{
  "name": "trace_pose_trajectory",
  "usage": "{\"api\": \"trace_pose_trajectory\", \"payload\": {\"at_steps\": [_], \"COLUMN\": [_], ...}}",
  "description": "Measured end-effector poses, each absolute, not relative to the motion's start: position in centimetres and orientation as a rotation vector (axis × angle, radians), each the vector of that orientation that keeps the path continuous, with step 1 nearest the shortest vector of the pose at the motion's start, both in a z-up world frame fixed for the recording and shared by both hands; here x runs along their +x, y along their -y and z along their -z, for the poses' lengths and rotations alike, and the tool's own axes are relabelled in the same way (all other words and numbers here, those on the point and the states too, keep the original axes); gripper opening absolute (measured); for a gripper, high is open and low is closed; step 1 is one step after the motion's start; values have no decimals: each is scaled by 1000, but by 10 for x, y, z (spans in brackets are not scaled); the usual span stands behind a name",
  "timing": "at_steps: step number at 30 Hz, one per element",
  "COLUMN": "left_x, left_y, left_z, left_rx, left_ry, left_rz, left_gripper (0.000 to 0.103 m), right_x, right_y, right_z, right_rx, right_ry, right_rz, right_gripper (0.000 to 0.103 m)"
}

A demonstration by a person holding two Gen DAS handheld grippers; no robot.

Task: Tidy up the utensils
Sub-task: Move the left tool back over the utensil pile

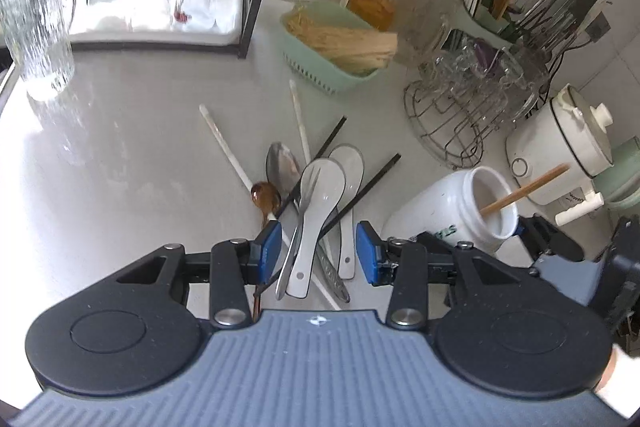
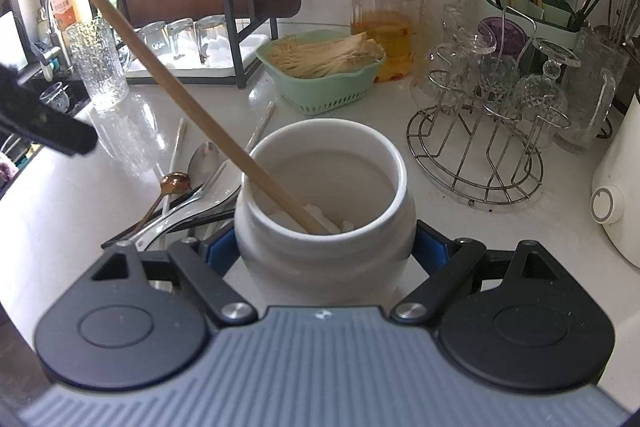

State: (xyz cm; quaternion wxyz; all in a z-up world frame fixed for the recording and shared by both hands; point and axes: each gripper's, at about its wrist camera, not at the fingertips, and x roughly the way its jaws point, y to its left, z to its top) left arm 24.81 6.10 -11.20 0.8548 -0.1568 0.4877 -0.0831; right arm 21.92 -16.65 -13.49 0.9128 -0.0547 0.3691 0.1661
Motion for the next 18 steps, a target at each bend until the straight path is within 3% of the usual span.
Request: {"api": "trace_pose_trajectory", "payload": {"at_steps": [12,18], "left_x": [286,308], "left_y": [-48,-30], "left_z": [159,175], "left_rx": [-290,-203], "left_ry": [-1031,-1014], "left_rz": [191,221], "left_gripper": [43,36], "right_x": [220,221], "right_y": [167,166], "right_z": [134,134], "right_rx": [-112,-109], "right_ry": [-777,-783], "right_rz": [-338,-329], "right_gripper": [91,91]}}
